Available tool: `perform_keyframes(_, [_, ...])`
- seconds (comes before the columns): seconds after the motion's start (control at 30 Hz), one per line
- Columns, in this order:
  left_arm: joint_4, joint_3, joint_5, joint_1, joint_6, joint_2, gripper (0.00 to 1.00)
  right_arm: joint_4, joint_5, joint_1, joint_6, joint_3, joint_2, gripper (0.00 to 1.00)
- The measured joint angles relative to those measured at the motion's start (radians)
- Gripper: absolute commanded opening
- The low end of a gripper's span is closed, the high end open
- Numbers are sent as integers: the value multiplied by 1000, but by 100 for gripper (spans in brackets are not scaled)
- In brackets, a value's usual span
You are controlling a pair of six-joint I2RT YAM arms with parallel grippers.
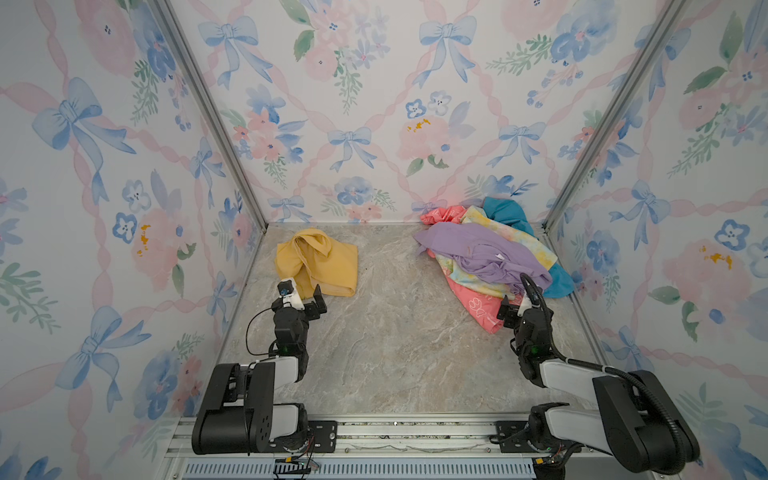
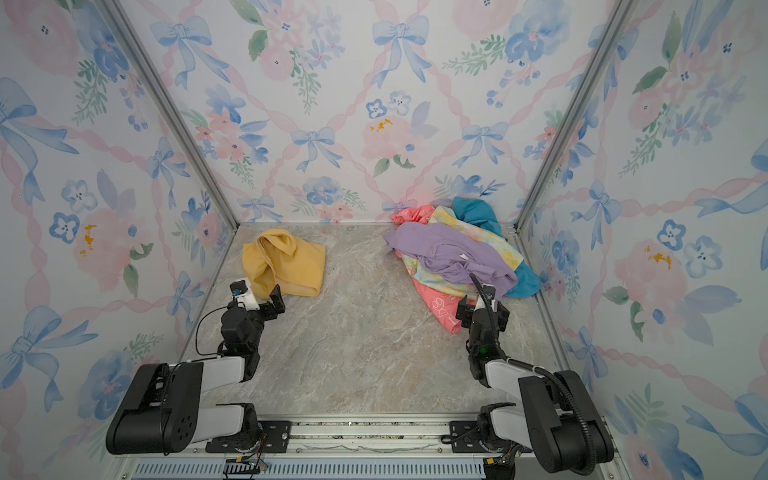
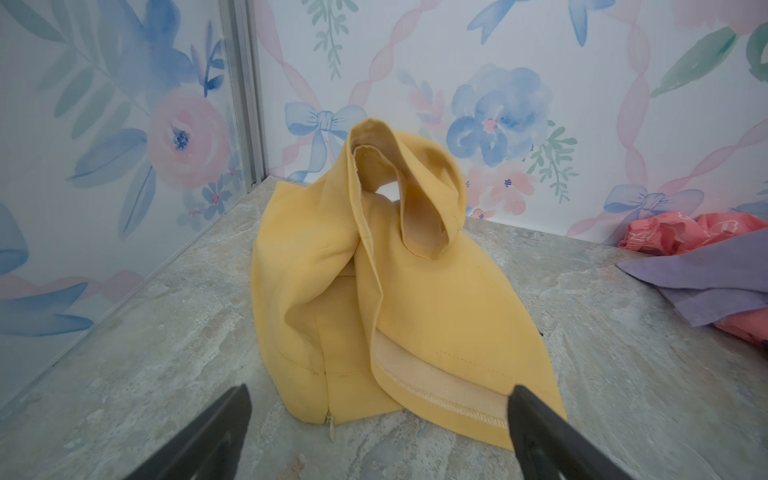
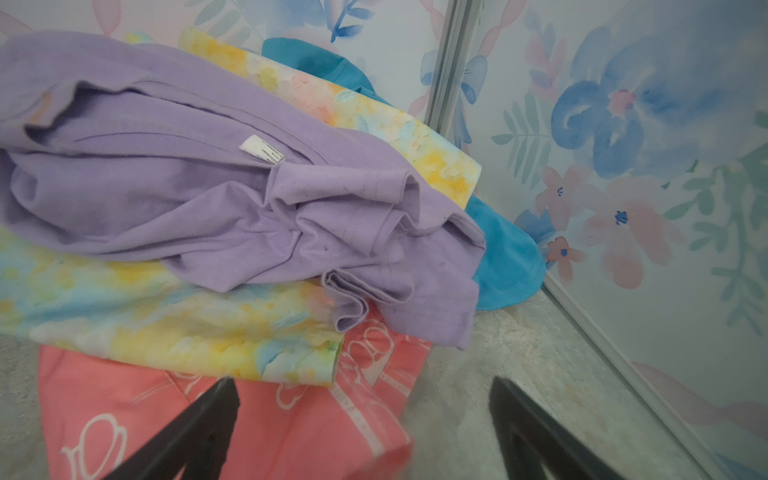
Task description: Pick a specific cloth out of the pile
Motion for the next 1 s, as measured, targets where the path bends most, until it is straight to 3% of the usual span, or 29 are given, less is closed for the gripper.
perform_keyframes(0.2, [98,-2,16,16,3,97,98,170,-3,-9,-31,12,137,97])
perform_keyframes(0.47, [228,-20,-35,-111,81,213,98,332,-38,-13,-55,6,279,97])
perform_keyframes(0.6, [254,-20,-42,-112,106,216,98,258,-89,-25,-66,48,287,97])
perform_keyframes(0.73, [260,-20,-43,-116,121,220,98,143,-243,-108,-55,164,283,97])
perform_keyframes(1.0, [267,-19,-50,-121,130,224,98,79,-305,-114,-55,172,275,97])
